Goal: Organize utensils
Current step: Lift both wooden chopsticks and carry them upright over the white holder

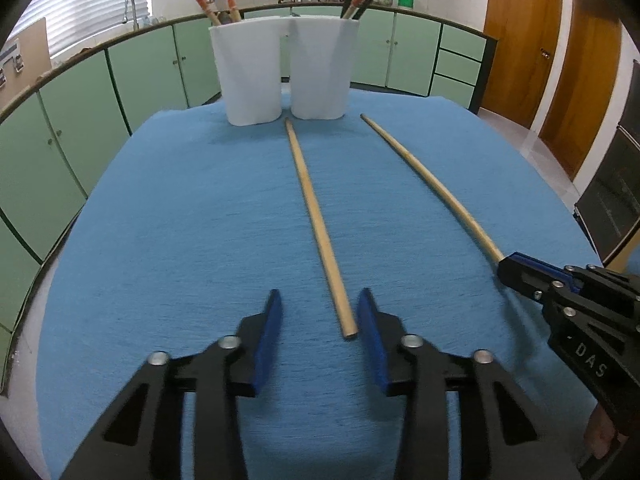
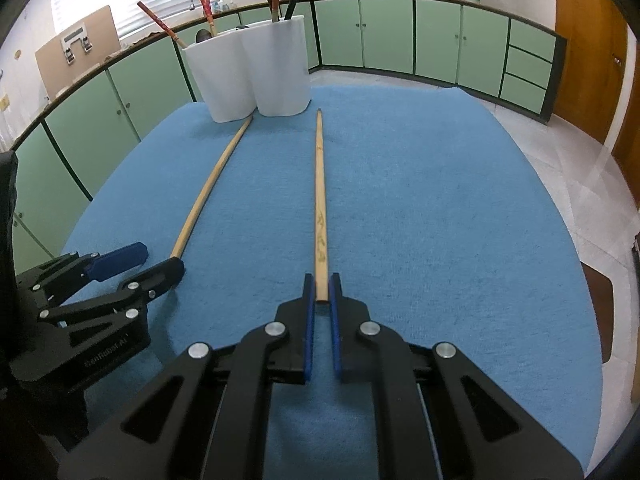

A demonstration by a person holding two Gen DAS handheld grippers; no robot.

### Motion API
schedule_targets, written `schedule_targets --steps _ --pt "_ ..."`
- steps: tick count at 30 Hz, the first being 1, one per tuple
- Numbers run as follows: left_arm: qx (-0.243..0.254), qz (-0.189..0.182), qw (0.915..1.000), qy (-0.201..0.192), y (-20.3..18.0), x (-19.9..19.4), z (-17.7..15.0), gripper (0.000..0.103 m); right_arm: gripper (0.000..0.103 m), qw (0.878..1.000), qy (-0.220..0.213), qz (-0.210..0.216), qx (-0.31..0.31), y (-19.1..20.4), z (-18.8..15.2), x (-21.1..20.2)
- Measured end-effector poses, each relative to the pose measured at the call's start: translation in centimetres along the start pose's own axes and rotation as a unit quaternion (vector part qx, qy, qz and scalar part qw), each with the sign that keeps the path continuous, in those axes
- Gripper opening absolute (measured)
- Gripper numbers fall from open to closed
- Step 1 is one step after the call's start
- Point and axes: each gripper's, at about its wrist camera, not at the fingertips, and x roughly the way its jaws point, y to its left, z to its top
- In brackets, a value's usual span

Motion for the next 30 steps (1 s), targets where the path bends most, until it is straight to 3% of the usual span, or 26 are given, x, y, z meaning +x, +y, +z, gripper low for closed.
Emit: schedule_targets --steps 2,4,18,30 --pt "0.003 -0.003 1.0 -0.001 -0.3 0.0 0.0 0.015 0.006 1.0 0.0 0.002 0.003 -0.2 0.0 0.0" --pt "0.008 -0.006 1.0 -0.001 -0.6 0.0 0.0 0.009 0.006 1.0 0.001 0.004 0.005 -0.3 0.0 0.1" --pt "0.006 -0.008 0.9998 -0.018 0.1 -2.5 0.9 0.007 0.006 1.0 -0.021 0.004 -0.01 -0.4 0.5 -1.5" --pt "0.022 -0.003 0.9941 -0.106 0.9 -9.4 4.5 0.006 0.006 0.996 -0.076 0.003 -0.036 0.1 3.2 -5.4"
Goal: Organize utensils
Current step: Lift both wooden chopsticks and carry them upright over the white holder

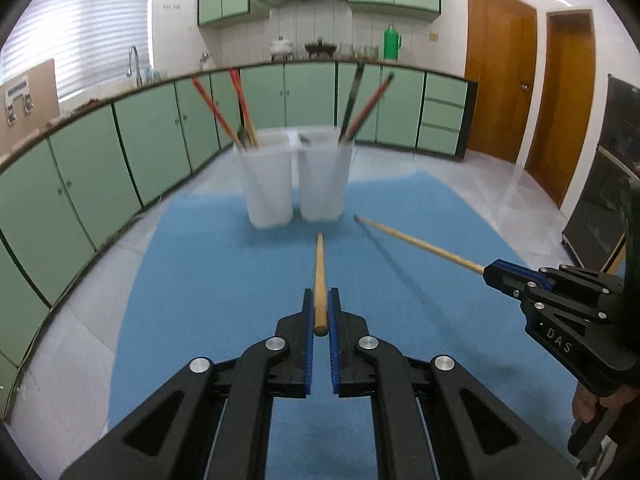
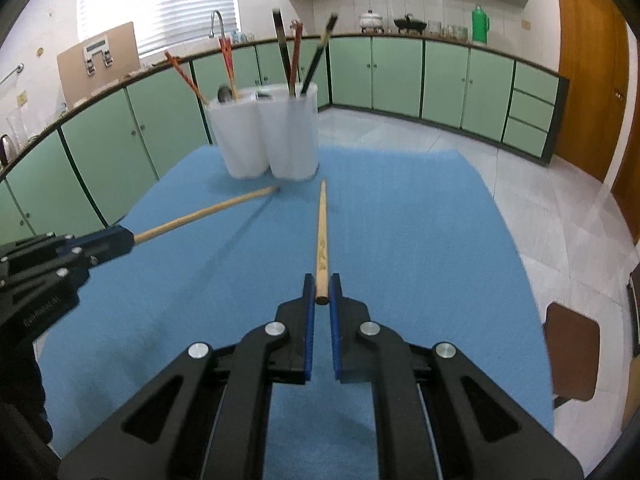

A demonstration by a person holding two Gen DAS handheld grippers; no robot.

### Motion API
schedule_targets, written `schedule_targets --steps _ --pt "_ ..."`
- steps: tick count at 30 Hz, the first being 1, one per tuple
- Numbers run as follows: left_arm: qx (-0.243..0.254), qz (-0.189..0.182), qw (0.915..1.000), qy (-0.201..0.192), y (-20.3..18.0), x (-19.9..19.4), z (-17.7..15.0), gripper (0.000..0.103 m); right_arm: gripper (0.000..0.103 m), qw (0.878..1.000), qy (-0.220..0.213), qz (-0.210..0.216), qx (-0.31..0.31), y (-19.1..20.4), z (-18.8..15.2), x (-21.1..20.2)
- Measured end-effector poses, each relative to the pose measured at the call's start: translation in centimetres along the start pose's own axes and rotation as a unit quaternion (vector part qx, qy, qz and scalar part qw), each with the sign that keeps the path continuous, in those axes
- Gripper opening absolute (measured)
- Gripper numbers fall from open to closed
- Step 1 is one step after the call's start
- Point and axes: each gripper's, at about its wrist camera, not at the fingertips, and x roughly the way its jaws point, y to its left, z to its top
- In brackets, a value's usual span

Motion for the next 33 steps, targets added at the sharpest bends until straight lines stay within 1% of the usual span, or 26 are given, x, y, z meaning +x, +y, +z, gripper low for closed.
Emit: schedule_targets --steps 6,13,18,23,30,33 --pt "0.004 -0.001 0.9992 -0.04 1.0 -1.5 2.9 0.006 0.006 1.0 -0.028 0.013 -0.005 -0.2 3.0 -1.9" --pt "0.007 -0.008 0.9978 -0.065 2.3 -1.9 5.8 0.006 0.006 0.998 -0.058 0.032 -0.017 -0.5 7.1 -4.0" --pt "0.008 -0.013 0.997 -0.075 3.1 -1.9 7.5 0.006 0.006 0.996 -0.066 0.057 -0.026 -0.5 10.1 -5.0" --pt "0.012 -0.018 0.9957 -0.09 3.6 -2.4 8.9 0.006 0.006 0.992 -0.069 0.096 -0.038 0.0 13.0 -5.7" --pt "0.029 -0.025 0.9926 -0.116 3.8 -3.3 11.5 0.006 0.006 0.987 -0.077 0.121 -0.073 1.6 16.7 -6.1" --pt "0.035 -0.024 0.9901 -0.134 4.2 -4.0 12.8 0.006 0.006 0.983 -0.092 0.13 -0.087 2.3 18.9 -6.8"
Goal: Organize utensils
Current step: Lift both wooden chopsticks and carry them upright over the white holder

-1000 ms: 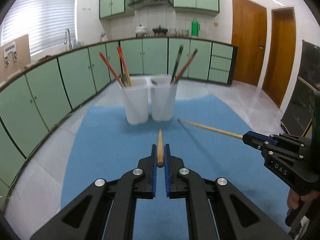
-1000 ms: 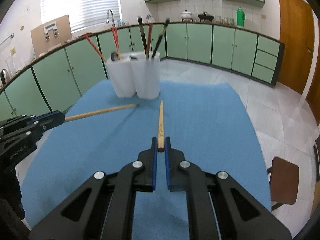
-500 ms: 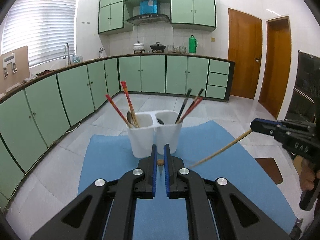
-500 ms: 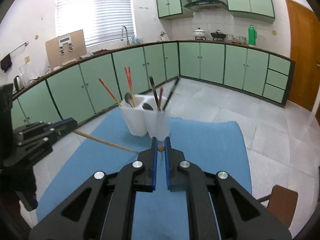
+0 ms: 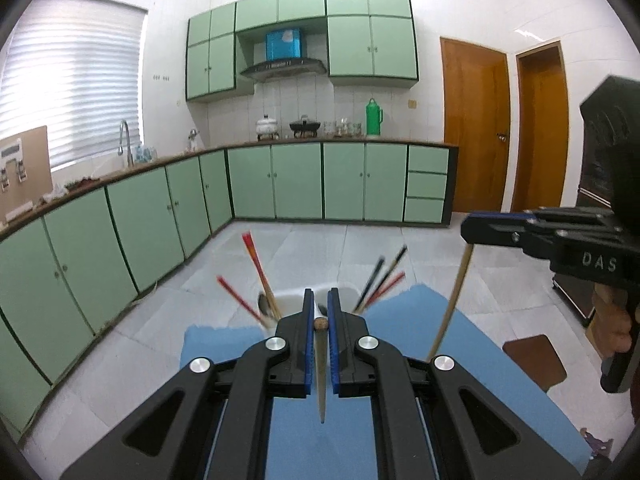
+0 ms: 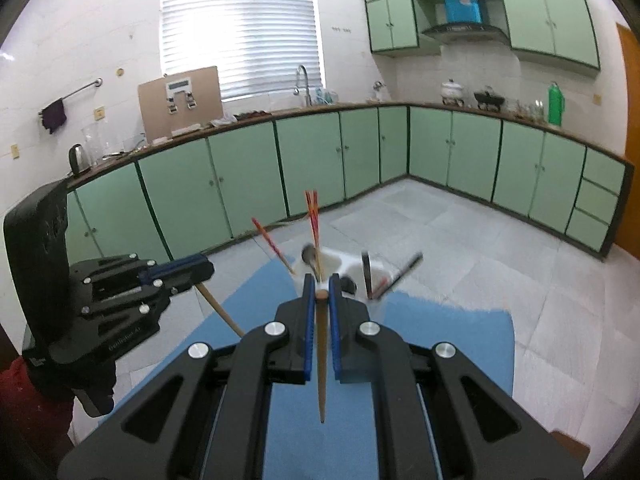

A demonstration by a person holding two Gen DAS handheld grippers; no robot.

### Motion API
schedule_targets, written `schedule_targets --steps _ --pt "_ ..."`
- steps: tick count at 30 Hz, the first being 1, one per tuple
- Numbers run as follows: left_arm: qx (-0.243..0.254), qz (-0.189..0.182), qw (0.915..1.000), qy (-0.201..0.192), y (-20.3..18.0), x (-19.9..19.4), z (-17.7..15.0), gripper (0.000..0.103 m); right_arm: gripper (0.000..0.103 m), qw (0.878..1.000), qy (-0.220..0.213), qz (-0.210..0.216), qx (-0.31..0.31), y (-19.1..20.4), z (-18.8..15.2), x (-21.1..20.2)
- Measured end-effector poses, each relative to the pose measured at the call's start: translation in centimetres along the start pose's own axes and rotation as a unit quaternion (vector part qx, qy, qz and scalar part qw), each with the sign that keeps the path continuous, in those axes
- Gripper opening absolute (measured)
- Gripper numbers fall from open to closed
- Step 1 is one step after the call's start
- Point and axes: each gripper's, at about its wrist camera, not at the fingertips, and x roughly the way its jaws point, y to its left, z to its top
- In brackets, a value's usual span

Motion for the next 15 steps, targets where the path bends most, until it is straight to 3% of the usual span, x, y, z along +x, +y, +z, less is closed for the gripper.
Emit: schedule_targets --steps 10,15 --pt "0.009 0.014 0.9957 -0.091 1.6 -0.2 6.8 0.006 0.006 0.997 -0.072 -0.002 -0.019 -0.4 7.9 0.5" --pt "-0.002 0.023 0.9933 -0.114 2.7 2.1 8.7 0.006 0.006 0.994 -0.102 -0.034 -0.027 -1.2 10.3 2.2"
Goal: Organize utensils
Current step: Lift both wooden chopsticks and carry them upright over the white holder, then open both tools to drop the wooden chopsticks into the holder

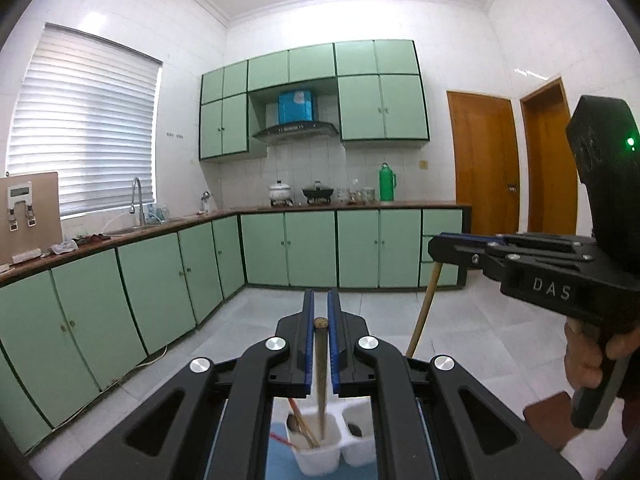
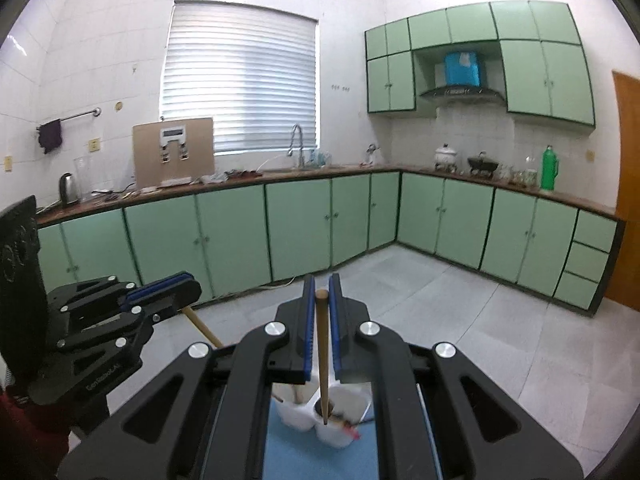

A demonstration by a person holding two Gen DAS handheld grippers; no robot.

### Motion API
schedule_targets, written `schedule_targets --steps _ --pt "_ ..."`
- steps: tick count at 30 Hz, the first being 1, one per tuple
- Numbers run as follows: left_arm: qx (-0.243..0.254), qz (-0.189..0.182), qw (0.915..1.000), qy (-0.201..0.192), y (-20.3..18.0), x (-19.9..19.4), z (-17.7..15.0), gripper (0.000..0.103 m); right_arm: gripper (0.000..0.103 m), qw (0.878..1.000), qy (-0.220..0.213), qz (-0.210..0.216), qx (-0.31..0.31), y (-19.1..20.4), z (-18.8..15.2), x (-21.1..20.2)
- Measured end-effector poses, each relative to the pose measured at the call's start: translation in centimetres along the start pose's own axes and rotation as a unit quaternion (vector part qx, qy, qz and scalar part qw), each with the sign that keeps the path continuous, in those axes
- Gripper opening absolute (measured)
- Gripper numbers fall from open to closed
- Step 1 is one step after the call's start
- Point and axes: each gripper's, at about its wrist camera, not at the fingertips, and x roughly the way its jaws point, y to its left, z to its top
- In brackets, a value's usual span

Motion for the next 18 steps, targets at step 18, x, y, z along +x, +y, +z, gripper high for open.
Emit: schedule_targets --steps 18 --pt "0.006 0.004 0.9981 -0.062 0.2 5.1 -0.7 0.006 0.006 0.998 0.047 -0.034 0.025 -3.7 -5.4 9.3"
